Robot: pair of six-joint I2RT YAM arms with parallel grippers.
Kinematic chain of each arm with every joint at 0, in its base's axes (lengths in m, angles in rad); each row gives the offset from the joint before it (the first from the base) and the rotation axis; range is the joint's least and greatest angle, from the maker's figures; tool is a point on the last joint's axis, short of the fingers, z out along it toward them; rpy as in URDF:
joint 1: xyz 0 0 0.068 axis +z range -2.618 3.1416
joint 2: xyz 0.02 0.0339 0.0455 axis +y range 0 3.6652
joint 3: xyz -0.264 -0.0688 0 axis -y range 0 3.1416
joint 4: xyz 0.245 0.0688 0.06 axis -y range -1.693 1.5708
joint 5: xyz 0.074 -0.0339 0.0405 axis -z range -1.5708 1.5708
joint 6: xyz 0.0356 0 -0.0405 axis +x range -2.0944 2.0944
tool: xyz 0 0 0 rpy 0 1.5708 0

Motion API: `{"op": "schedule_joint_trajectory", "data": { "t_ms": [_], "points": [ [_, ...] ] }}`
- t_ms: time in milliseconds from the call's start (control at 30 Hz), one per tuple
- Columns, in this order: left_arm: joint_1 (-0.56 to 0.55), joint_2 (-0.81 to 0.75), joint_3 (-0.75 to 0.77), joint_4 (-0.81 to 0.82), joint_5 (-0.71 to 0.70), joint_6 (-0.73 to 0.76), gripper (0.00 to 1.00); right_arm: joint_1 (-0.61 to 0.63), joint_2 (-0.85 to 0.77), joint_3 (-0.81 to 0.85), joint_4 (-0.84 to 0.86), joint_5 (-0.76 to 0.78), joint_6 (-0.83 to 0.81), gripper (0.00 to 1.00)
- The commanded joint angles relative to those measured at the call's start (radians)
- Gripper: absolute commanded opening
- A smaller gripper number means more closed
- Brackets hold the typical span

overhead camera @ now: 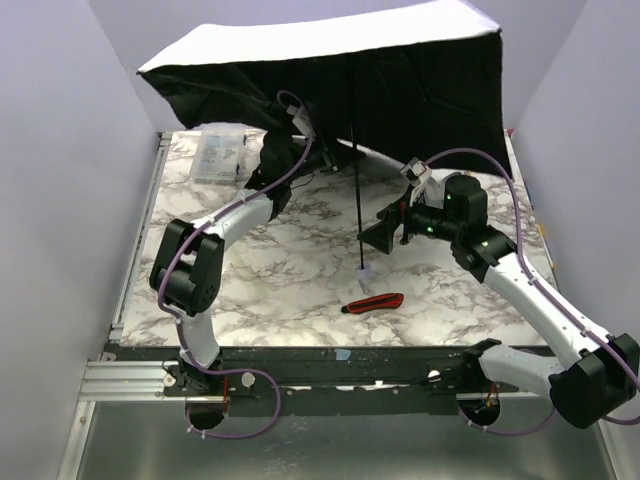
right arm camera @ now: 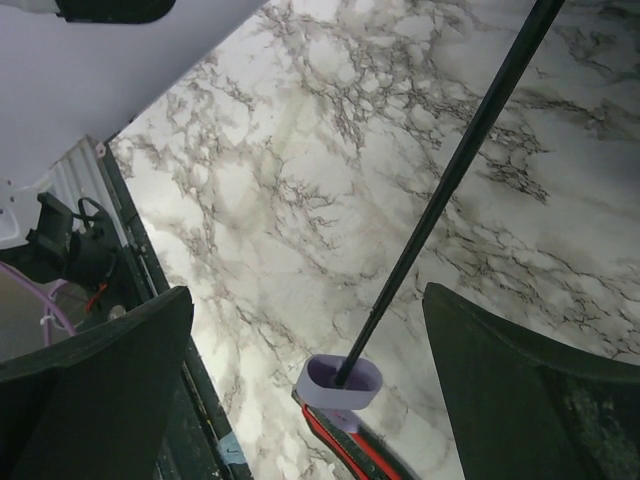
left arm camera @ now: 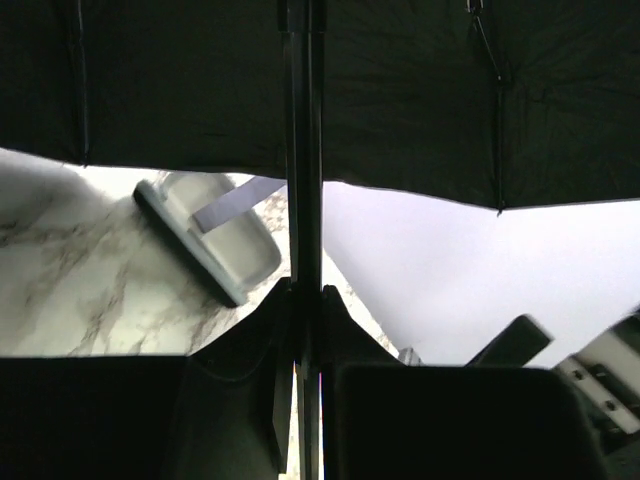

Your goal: Open the umbrella

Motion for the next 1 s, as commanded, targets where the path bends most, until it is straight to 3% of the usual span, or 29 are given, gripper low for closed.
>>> {"op": "schedule_joint_trajectory", "data": {
  "t_ms": [0,200,433,567,700,867,967],
  "points": [
    [0.001,-0.021,-0.076,0.048,-0.068,0.042,0.00,0.002,-0.007,0.025,-0.042,0.034,-0.033,1.00],
    [-0.015,-0.063,-0.155,-0.016,-0.182,0.092,0.02,0.001,-0.007,0.018,-0.045,0.041,-0.040,1.00],
    [-0.016,-0.083,-0.194,-0.053,-0.199,0.115,0.58,0.002,-0.030,-0.003,-0.063,0.032,-0.057,1.00],
    [-0.016,-0.135,-0.259,-0.079,-0.186,0.144,0.73,0.002,-0.054,-0.038,-0.069,0.028,-0.083,1.00],
    [-0.014,-0.205,-0.347,-0.117,-0.177,0.186,0.98,0.002,-0.077,-0.088,-0.089,0.010,-0.152,1.00],
    [0.000,-0.316,-0.477,-0.178,-0.156,0.284,0.99,0.003,-0.114,-0.155,-0.152,-0.002,-0.281,1.00],
    [0.002,-0.396,-0.524,-0.286,-0.154,0.447,0.98,0.003,-0.142,-0.195,-0.187,0.001,-0.355,1.00]
  ]
}}
